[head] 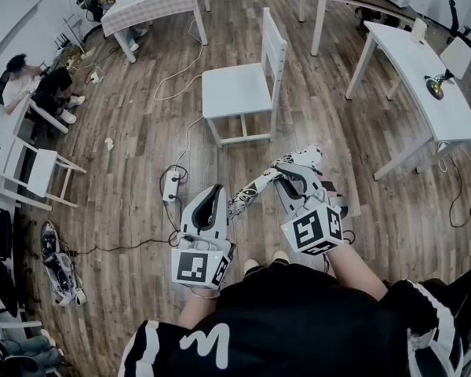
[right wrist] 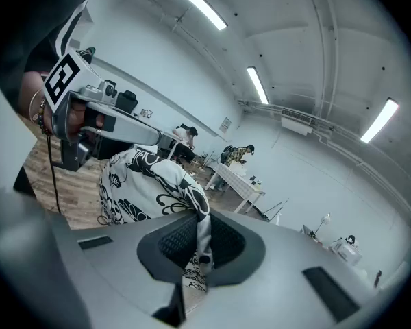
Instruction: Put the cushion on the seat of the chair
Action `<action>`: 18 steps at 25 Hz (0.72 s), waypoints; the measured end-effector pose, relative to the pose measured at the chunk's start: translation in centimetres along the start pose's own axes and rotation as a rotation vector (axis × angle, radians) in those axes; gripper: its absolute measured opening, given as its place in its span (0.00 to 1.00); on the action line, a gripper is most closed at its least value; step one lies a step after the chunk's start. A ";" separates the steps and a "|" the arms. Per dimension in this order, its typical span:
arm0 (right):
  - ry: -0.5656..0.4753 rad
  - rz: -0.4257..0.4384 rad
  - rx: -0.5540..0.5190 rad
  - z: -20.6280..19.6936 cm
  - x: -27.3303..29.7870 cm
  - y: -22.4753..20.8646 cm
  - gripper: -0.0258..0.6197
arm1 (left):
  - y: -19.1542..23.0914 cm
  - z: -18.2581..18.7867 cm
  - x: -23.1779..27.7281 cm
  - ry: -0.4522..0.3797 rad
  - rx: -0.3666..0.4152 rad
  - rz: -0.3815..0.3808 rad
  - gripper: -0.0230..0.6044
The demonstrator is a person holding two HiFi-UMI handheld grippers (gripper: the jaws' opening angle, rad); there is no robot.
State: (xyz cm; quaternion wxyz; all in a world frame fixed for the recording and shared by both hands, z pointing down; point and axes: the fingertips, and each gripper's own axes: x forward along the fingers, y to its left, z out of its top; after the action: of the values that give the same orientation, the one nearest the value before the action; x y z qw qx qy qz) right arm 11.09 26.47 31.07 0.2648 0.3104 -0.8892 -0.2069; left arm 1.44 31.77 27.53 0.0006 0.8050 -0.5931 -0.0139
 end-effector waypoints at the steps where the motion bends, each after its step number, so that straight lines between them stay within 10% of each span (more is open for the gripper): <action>1: 0.000 0.000 0.001 0.0 0.0 0.0 0.08 | 0.0 0.0 0.0 0.000 0.001 -0.001 0.06; 18: -0.016 -0.023 0.006 0.2 -0.1 0.5 0.08 | 0.8 0.2 -1.0 -0.004 0.000 0.010 0.06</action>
State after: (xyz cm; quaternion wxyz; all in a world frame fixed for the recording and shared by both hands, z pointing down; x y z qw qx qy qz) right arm 10.84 26.94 31.08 0.2543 0.3197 -0.8884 -0.2096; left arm 0.36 32.50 27.39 -0.0005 0.8021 -0.5969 -0.0154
